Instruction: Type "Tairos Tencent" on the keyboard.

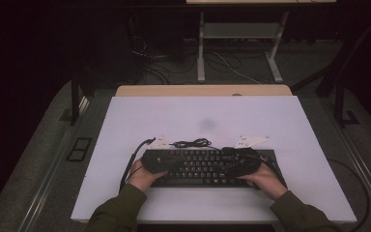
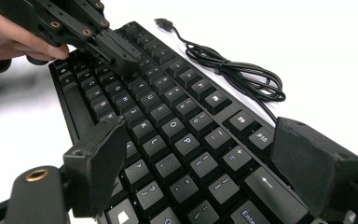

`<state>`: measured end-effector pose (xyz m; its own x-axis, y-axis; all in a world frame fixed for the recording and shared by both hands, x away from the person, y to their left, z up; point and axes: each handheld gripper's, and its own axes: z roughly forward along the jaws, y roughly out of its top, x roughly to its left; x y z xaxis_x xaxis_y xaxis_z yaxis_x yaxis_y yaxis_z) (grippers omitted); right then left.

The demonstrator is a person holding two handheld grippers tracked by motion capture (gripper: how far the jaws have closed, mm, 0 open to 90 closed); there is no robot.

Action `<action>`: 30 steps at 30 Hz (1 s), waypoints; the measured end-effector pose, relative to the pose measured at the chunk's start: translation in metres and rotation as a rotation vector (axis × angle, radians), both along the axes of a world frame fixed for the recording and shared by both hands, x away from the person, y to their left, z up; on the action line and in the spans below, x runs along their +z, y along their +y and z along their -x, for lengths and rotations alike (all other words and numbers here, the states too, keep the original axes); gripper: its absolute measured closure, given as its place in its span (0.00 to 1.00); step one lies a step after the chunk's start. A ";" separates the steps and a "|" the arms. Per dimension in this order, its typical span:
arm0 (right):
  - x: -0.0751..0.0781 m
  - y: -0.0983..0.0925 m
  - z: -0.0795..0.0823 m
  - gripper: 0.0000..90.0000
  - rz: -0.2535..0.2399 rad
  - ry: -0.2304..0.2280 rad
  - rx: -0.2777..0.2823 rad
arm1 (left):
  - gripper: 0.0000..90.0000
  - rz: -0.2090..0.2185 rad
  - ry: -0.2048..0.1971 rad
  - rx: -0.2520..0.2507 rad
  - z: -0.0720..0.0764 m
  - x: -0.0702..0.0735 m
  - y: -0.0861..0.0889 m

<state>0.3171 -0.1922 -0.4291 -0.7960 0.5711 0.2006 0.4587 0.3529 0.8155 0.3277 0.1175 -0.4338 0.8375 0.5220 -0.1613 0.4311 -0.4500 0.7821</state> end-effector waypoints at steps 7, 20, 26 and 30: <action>0.002 -0.011 0.004 0.19 0.009 -0.015 -0.024 | 0.77 0.033 0.001 0.019 0.006 0.005 0.008; 0.000 -0.056 0.023 0.16 -0.027 -0.041 -0.109 | 0.36 0.069 -0.038 0.066 0.023 0.014 0.032; -0.003 -0.078 0.032 0.16 -0.045 -0.048 -0.141 | 0.24 0.077 -0.053 0.095 0.030 0.015 0.044; -0.005 -0.085 0.035 0.16 -0.044 -0.053 -0.136 | 0.17 0.087 -0.053 0.112 0.034 0.014 0.051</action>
